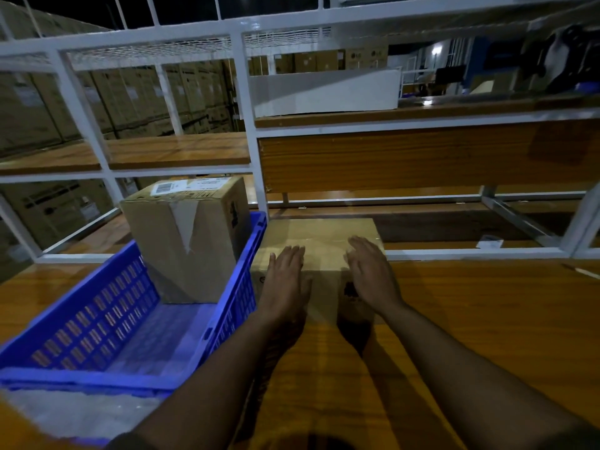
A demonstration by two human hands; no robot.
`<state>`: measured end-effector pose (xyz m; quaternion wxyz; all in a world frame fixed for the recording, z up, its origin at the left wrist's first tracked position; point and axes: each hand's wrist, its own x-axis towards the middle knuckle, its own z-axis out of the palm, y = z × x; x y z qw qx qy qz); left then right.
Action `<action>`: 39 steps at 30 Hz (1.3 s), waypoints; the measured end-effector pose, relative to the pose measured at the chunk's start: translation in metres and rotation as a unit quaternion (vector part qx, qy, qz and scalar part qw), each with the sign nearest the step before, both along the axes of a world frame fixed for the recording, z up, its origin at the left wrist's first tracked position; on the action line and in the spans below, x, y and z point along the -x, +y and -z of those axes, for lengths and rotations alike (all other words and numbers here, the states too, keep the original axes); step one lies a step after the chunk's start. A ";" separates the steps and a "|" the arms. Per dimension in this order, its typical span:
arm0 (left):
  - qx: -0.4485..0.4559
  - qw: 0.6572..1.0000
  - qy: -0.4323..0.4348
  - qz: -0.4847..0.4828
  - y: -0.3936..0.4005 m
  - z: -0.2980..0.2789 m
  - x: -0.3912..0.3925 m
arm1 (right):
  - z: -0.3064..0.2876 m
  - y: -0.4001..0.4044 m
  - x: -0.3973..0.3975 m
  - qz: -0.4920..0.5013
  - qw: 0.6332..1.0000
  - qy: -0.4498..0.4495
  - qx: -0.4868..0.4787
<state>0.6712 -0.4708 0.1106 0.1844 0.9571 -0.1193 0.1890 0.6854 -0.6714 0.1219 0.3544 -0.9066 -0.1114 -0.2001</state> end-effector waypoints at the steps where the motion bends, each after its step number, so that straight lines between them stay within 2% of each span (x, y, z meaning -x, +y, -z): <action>1: 0.013 1.000 -0.003 0.001 -0.002 -0.004 0.003 | -0.006 -0.002 0.001 -0.001 1.000 -0.006 -0.011; 9: 0.101 0.994 -0.043 0.008 -0.024 -0.037 0.045 | -0.034 -0.003 0.034 -0.030 0.999 -0.010 0.032; 15: 0.078 0.995 -0.053 -0.006 -0.029 -0.033 0.086 | -0.024 0.006 0.077 -0.060 0.993 -0.048 0.090; 20: 0.087 0.990 -0.106 -0.028 -0.021 -0.019 0.135 | -0.011 0.023 0.121 -0.084 0.990 -0.085 0.075; 24: 0.106 0.977 -0.174 -0.058 -0.005 -0.001 0.179 | 0.006 0.044 0.153 -0.127 0.983 -0.113 0.071; 29: 0.074 0.970 -0.216 -0.079 0.024 0.018 0.224 | 0.017 0.074 0.183 -0.176 0.973 -0.135 0.065; 39: 0.074 0.957 -0.238 -0.146 0.093 0.027 0.313 | 0.022 0.159 0.246 -0.278 0.943 -0.175 0.053</action>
